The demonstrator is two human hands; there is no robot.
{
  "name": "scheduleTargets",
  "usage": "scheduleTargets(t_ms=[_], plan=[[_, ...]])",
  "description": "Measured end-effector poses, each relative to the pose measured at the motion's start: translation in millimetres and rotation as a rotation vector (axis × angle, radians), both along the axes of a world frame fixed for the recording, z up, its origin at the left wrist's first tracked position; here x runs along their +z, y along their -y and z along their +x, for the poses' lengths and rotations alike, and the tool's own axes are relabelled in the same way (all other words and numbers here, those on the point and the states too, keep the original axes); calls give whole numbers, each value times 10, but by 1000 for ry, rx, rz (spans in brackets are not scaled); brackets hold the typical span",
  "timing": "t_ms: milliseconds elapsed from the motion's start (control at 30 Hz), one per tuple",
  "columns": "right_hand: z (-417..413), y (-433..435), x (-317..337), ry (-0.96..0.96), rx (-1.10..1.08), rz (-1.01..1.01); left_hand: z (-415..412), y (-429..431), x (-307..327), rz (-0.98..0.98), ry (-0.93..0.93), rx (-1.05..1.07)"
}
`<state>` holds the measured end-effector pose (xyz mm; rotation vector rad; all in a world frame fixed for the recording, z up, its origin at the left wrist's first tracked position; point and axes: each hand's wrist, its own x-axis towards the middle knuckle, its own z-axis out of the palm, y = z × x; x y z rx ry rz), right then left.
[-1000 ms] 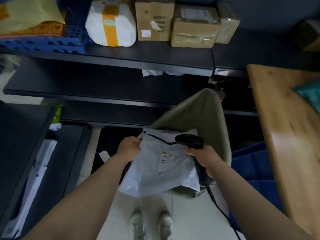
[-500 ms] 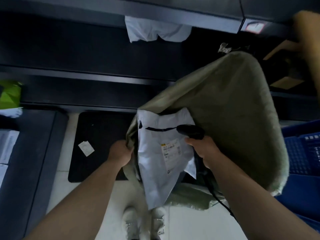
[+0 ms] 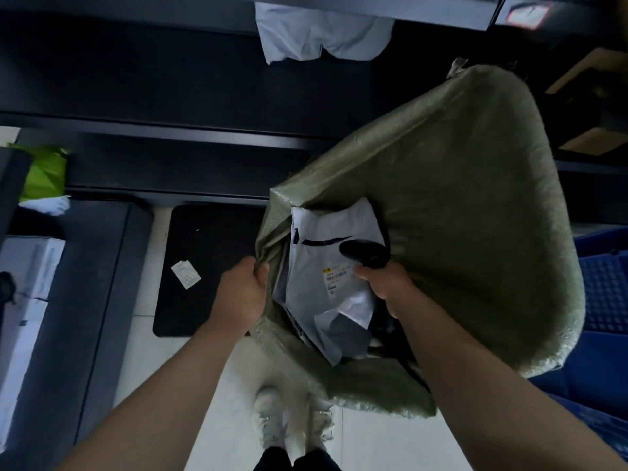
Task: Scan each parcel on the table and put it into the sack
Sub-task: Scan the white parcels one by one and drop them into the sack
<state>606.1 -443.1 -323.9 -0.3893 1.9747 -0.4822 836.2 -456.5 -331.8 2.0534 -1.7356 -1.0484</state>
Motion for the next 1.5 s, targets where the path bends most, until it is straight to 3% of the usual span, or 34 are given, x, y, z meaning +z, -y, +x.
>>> scheduleTargets(t_ms=[267,533,767,967,1167,1500], plan=[[58,-226,195,-72,120,-68,72,-75,65,63,50,-27],[185,-937,1334,-23,123,-236,195,-405,689,166,-43,-68],[23,-2215,2720,-46,52,-319,-106,-1201,2074,-72,60,-531],[-577,-3556,3679,-381,4,-319,-1084,-1879,3305,-392,110,-949],[-1498,-4750,4329,-513,-136,-350,-2396,-2658,4050,-731,87,-1197],[-3470,-6132,4800,-520,-285,-457,-4583,-4038,4318,-828,191,-1218]])
